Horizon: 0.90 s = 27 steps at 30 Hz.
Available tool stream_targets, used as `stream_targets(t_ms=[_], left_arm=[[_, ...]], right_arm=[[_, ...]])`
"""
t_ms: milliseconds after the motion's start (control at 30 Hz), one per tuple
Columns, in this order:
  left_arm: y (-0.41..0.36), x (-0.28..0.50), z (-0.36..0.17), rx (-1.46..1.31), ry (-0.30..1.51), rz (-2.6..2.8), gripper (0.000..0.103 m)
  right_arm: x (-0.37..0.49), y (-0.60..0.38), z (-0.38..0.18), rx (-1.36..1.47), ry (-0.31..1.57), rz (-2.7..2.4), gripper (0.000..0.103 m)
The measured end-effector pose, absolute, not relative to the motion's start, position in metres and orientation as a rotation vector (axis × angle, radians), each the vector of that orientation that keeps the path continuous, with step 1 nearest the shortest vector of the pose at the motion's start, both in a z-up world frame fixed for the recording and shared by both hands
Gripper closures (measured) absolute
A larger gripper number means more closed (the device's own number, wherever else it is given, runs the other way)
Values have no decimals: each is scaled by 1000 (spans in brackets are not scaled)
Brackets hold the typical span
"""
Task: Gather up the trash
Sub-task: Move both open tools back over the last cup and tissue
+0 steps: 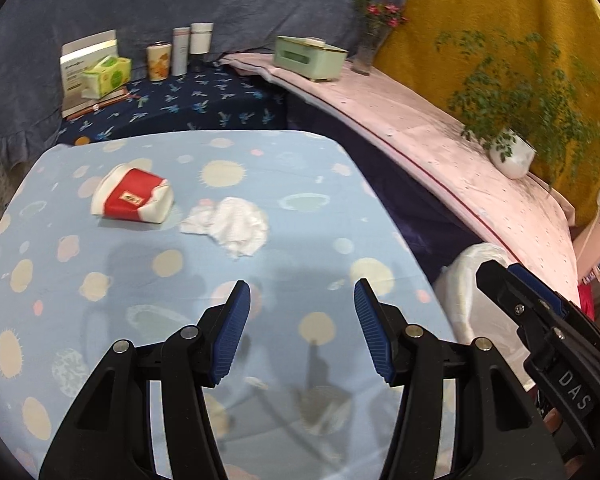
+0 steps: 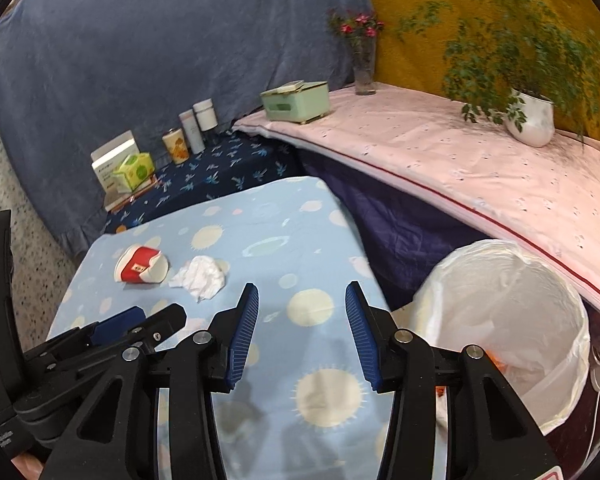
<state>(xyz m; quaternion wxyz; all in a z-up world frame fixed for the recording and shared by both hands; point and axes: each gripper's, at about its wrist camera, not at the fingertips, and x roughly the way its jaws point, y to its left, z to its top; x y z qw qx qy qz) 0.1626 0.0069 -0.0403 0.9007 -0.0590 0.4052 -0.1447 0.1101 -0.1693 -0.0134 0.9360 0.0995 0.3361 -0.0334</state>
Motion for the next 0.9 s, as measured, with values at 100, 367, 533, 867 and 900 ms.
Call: stream_targets(t_ms=[100,367,533,867,900], left_arm=[[32,170,-47,-143,846,-262,52],[99,192,-66,-177,865,-144,47],[134,207,-73,-200,865,-81,39],[169,259,-86,-237,853,-8,13],[168,265,-87,-239,854,-7,12]], right_arm=[[121,-149,-17,176,707,-43,58],[152,-96,-37,118,764,25,53],[174,-73,-51,110,805,54,52],[230,-47,-85,99,863,63,40],[236,-46,-87,98,865,61,39]])
